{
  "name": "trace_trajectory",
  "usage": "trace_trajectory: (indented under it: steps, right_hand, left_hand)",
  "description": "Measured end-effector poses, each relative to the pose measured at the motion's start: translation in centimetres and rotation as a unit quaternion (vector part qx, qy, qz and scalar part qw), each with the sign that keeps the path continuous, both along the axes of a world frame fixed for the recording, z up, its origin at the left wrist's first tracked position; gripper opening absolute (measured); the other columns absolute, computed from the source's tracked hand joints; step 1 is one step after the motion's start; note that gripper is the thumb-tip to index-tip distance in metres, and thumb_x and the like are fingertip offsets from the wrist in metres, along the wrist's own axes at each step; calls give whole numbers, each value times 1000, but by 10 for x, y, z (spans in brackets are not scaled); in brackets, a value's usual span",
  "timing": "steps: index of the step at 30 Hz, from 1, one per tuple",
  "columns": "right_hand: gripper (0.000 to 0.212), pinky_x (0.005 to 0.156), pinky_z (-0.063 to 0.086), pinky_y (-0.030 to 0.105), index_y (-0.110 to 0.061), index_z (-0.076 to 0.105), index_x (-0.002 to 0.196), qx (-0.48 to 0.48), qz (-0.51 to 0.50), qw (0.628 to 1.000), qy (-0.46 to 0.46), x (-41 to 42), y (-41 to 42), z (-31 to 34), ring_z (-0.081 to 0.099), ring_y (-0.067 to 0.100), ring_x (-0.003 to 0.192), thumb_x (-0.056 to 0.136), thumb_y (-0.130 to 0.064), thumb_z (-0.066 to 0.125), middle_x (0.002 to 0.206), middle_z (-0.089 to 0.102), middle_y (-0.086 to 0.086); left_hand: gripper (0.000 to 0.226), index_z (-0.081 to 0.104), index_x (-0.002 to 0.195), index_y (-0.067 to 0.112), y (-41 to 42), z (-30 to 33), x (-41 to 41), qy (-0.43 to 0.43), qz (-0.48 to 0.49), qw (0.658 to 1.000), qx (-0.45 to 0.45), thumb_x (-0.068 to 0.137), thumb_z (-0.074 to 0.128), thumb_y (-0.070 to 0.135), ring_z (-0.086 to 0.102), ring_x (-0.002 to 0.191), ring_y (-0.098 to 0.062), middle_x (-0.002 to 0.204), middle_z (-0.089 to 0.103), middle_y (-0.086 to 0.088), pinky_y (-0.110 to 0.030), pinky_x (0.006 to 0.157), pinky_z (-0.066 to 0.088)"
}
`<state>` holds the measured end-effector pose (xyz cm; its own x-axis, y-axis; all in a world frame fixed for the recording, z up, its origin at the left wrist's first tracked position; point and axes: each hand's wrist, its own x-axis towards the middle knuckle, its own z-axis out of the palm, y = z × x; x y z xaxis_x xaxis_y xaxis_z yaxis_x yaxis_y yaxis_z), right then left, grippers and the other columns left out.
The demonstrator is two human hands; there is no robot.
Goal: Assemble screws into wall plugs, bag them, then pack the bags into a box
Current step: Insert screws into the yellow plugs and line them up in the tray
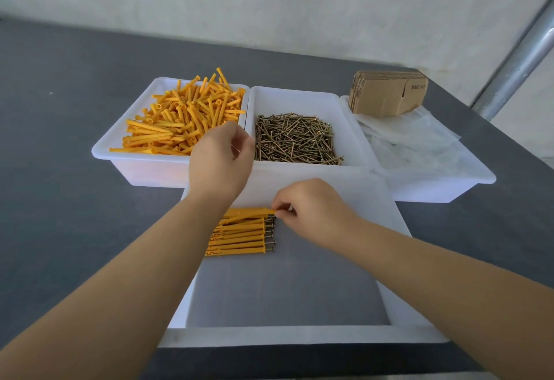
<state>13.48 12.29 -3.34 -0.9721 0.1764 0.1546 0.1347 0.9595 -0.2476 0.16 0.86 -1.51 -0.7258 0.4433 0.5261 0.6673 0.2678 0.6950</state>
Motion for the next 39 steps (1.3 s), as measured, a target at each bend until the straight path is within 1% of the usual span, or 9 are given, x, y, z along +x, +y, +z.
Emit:
trace_trajectory:
  steps: [5,10,16,19,22,25,28,34,39]
  right_hand:
    - [20,84,49,39,-16,71,102,86,21,993,-74,-19,-10,1,60,25,97,93,-16,53,102,67,4]
    - [19,79,51,42,-9,68,101,86,36,992,-80,-30,-27,-8,58,27,93,96,-17,52,103,56,8]
    - [16,62,46,35,-16,70,87,29,-2,994,104,-29,-9,11,57,22,78,91,-27,58,85,58,1]
    - [14,72,51,38,-20,69,92,4,-117,980,162,-39,32,25,59,23,85,91,-20,55,92,62,1]
    - [33,93,48,37,-20,61,128,-18,-237,971,-18,-50,79,32,57,28,114,96,-24,54,129,58,8]
    - [38,101,46,37,-11,62,129,-29,-246,942,-227,-57,94,40,55,29,120,96,-28,55,133,60,10]
    - [35,103,46,40,-8,64,127,-56,-259,934,-240,-63,94,47,57,30,122,94,-20,58,131,61,13]
    - [23,96,53,38,-6,73,108,-27,-267,952,-146,-64,94,39,63,26,108,91,-8,59,115,69,9]
    - [21,93,53,37,-6,77,100,-53,-258,961,-79,-56,91,41,65,25,104,88,0,61,107,73,9]
  left_hand:
    - [25,65,106,14,3,-7,-6,15,45,991,-124,99,50,32,54,101,-29,104,59,-6,-38,79,45]
    - [33,61,111,24,4,-7,-5,8,66,963,-260,100,40,47,43,125,-31,121,58,-3,-59,106,29]
    - [41,50,123,27,7,-7,-11,-40,95,938,-331,98,33,55,37,133,-38,132,55,-6,-72,107,15]
    - [47,43,134,32,9,-9,-13,-37,84,931,-353,98,28,58,37,133,-37,130,58,-4,-73,106,13]
    - [51,37,140,34,10,-9,-14,-23,77,923,-377,99,23,59,35,133,-34,127,60,-1,-74,105,12]
    - [52,34,143,33,11,-8,-15,-12,78,917,-391,99,20,59,38,133,-33,126,61,-3,-73,106,12]
    - [54,38,141,28,11,-6,-17,2,79,913,-400,100,21,59,44,129,-35,121,63,-7,-70,110,11]
    - [37,51,94,17,11,-5,-18,8,81,936,-343,102,33,47,58,93,-30,82,55,-1,-63,115,18]
    - [26,65,113,1,9,-6,-22,77,69,988,-113,90,55,0,58,93,-28,109,67,-17,-45,96,48]
